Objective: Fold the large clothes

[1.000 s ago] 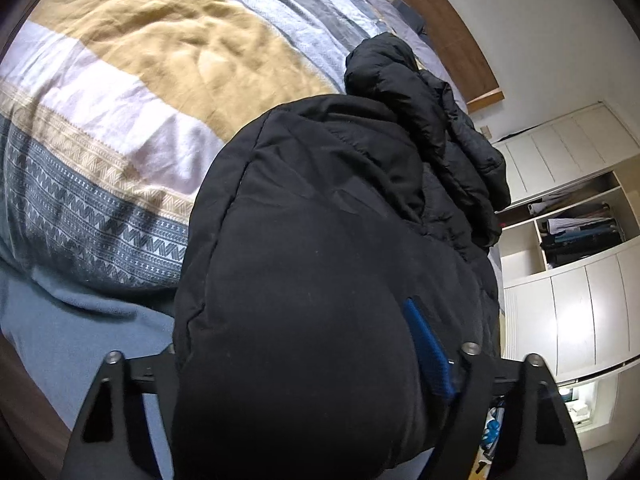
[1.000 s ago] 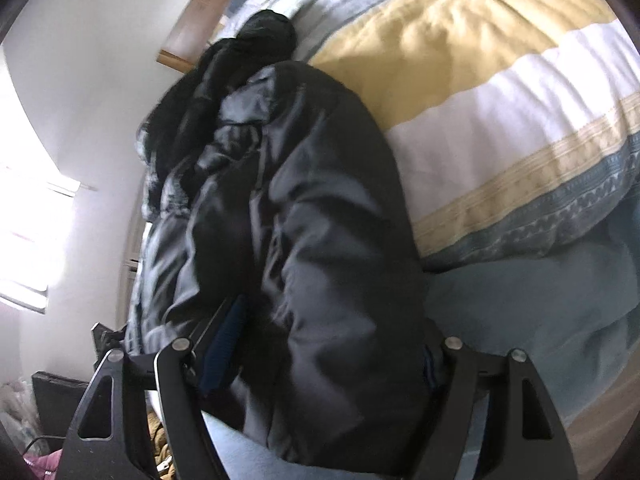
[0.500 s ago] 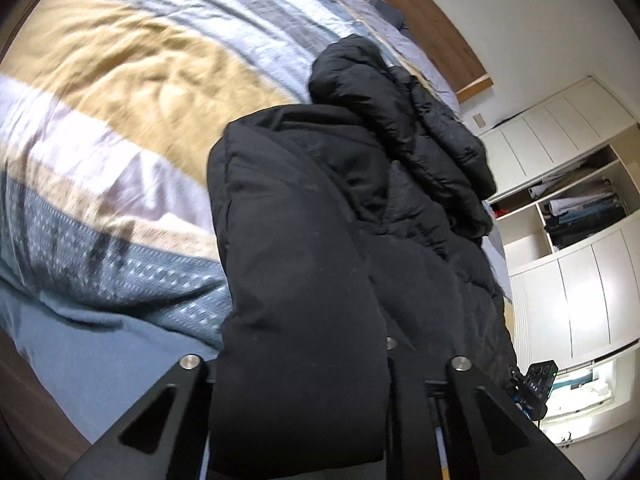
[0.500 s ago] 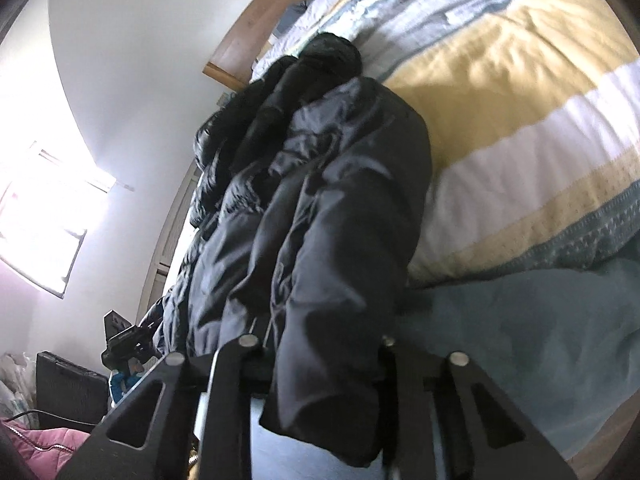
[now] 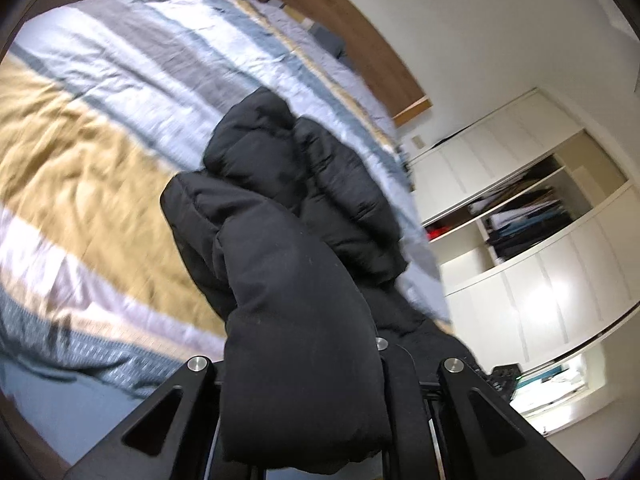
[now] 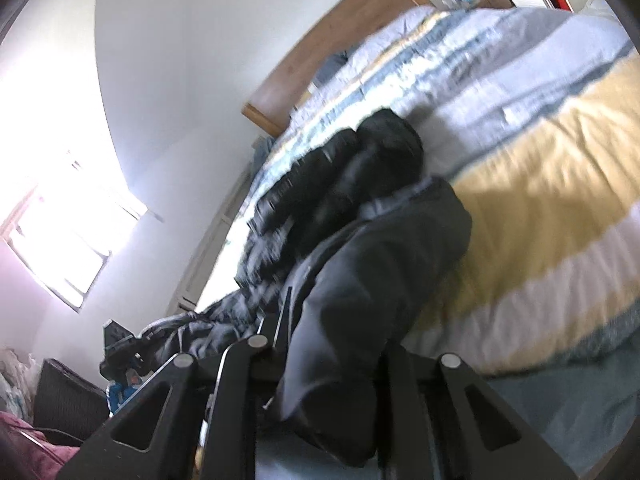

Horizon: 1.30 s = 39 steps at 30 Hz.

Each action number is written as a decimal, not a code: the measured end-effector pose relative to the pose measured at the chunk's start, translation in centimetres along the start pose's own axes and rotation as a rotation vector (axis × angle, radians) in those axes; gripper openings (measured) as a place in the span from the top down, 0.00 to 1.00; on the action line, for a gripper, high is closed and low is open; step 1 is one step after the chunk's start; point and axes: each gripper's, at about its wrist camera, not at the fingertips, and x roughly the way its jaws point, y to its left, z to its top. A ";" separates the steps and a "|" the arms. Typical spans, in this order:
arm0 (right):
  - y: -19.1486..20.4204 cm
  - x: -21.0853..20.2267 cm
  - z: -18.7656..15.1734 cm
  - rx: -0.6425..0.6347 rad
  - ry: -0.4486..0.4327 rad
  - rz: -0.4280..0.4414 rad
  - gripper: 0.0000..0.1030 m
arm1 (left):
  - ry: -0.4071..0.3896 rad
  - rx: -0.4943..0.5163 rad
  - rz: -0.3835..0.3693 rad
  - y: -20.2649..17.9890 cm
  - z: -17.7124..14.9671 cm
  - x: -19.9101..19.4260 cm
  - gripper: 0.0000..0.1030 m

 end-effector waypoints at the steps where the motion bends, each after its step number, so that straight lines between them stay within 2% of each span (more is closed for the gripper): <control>1: 0.1 0.0 0.5 0.004 -0.011 0.009 0.85 | -0.012 -0.010 -0.019 -0.2 0.8 -0.1 0.90; 5: 0.0 0.0 3.5 0.040 -0.070 0.056 0.85 | -0.051 -0.099 -0.083 -0.1 4.0 -0.4 0.90; 8: -0.5 0.0 5.7 0.086 -0.111 0.085 0.85 | -0.056 -0.158 -0.060 0.0 6.5 -0.1 0.90; 13: -1.0 0.8 9.1 0.113 -0.151 0.114 0.85 | -0.092 -0.166 -0.056 -0.6 9.8 -0.3 0.89; 18: -1.0 3.4 13.2 0.152 -0.174 0.155 0.85 | -0.095 -0.209 -0.053 -0.5 13.6 1.8 0.89; 22: -0.9 6.8 16.9 0.174 -0.184 0.157 0.85 | -0.101 -0.240 -0.045 -0.6 17.3 4.1 0.88; 25: -0.9 9.6 19.7 0.181 -0.196 0.137 0.85 | -0.106 -0.264 -0.035 -0.7 20.3 6.2 0.88; 30: -1.4 15.4 24.5 0.195 -0.205 0.082 0.85 | -0.110 -0.284 0.022 -0.3 25.5 10.6 0.87; 34: -2.7 20.5 27.5 0.193 -0.200 0.006 0.85 | -0.094 -0.291 0.106 1.0 29.6 15.3 0.87; 39: -5.5 27.6 31.1 0.205 -0.175 -0.109 0.85 | -0.065 -0.315 0.198 4.2 33.3 21.6 0.85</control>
